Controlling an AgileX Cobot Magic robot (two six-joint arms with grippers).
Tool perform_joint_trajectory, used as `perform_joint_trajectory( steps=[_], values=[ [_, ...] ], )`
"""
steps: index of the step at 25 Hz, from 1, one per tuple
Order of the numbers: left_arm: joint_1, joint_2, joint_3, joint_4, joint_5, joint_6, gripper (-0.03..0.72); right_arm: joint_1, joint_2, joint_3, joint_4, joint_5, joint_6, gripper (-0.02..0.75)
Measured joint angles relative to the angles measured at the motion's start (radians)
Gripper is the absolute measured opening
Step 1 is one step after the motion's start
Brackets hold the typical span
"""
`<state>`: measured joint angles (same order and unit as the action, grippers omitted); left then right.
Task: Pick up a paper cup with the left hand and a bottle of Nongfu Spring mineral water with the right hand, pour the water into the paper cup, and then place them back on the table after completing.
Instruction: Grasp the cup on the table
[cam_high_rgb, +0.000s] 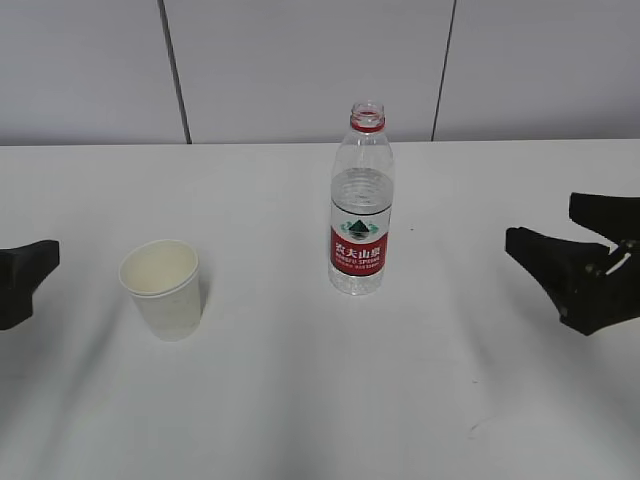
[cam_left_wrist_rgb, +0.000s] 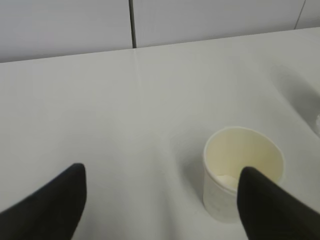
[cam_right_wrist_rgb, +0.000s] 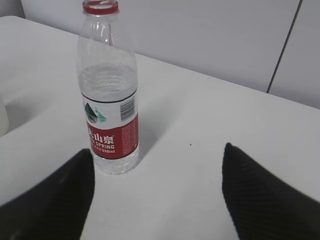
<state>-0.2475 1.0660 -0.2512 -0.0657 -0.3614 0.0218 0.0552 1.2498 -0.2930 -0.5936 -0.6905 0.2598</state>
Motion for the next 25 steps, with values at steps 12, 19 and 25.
perform_joint_trajectory(
  steps=[12,19,25],
  values=[
    [0.000,0.284,-0.003,0.016,-0.221,-0.002,0.563,0.000,0.159,-0.099,-0.052,0.002,0.002,0.587],
    [0.000,0.333,0.003,0.159,-0.262,-0.031,0.563,0.000,0.259,-0.155,-0.078,0.002,0.003,0.587],
    [0.000,0.406,0.103,0.237,-0.426,-0.040,0.563,0.000,0.323,-0.163,-0.087,0.002,0.005,0.587]
  ],
)
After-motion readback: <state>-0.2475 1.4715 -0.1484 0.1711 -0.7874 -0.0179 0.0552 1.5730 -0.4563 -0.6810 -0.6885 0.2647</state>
